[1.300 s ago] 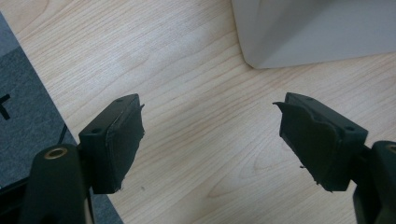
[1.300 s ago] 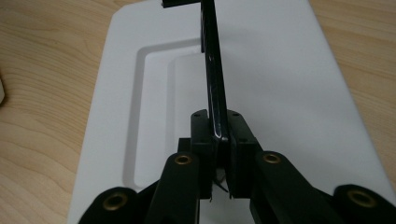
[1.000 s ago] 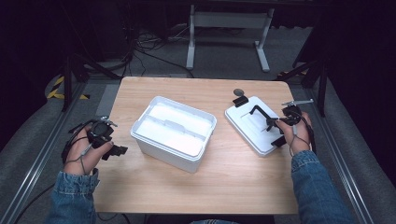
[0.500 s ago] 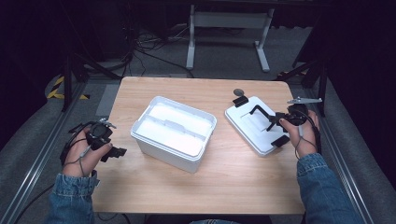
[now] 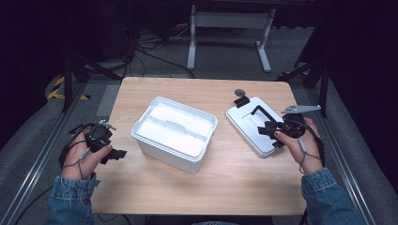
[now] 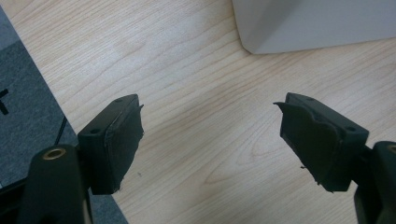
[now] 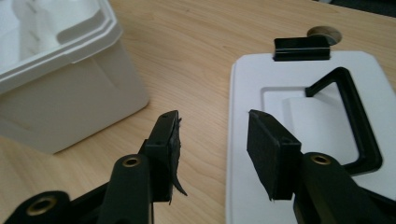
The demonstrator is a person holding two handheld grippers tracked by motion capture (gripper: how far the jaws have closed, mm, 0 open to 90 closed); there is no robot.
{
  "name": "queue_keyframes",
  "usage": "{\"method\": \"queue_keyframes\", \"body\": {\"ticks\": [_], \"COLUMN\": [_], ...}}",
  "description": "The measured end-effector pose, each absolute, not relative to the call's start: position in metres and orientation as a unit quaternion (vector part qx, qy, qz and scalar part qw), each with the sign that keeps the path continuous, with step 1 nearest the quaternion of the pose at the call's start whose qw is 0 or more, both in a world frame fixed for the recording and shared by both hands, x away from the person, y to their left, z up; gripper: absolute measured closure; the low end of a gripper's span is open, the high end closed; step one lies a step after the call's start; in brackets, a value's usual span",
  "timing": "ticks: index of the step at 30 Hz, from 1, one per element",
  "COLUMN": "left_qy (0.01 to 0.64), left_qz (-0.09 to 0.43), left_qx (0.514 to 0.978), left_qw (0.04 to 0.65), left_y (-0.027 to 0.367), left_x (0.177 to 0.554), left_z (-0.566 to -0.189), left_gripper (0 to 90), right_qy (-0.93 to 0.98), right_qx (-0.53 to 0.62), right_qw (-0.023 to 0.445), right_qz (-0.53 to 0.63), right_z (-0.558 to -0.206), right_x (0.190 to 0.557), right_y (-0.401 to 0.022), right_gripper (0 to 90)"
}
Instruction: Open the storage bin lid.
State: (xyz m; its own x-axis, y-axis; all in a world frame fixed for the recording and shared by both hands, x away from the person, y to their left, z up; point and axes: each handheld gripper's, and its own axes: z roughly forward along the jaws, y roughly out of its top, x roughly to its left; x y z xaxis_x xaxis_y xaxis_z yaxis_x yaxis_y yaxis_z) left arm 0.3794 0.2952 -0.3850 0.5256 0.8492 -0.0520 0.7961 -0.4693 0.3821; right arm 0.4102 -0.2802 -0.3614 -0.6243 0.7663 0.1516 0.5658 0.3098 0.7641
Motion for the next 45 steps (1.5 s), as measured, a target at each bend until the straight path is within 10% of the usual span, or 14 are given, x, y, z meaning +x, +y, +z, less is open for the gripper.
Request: {"method": "queue_keyframes", "body": {"ticks": [45], "left_qy": [0.490], "left_qz": [0.078], "left_qx": [0.850], "left_qw": [0.178], "left_y": [0.289], "left_x": [0.384], "left_z": [-0.391], "left_gripper": [18.4], "right_qy": [0.852], "right_qx": [0.352], "right_qw": [0.064], "right_qz": [0.382], "right_z": [-0.452], "right_x": [0.348], "right_y": [-0.228], "right_gripper": [50.9]}}
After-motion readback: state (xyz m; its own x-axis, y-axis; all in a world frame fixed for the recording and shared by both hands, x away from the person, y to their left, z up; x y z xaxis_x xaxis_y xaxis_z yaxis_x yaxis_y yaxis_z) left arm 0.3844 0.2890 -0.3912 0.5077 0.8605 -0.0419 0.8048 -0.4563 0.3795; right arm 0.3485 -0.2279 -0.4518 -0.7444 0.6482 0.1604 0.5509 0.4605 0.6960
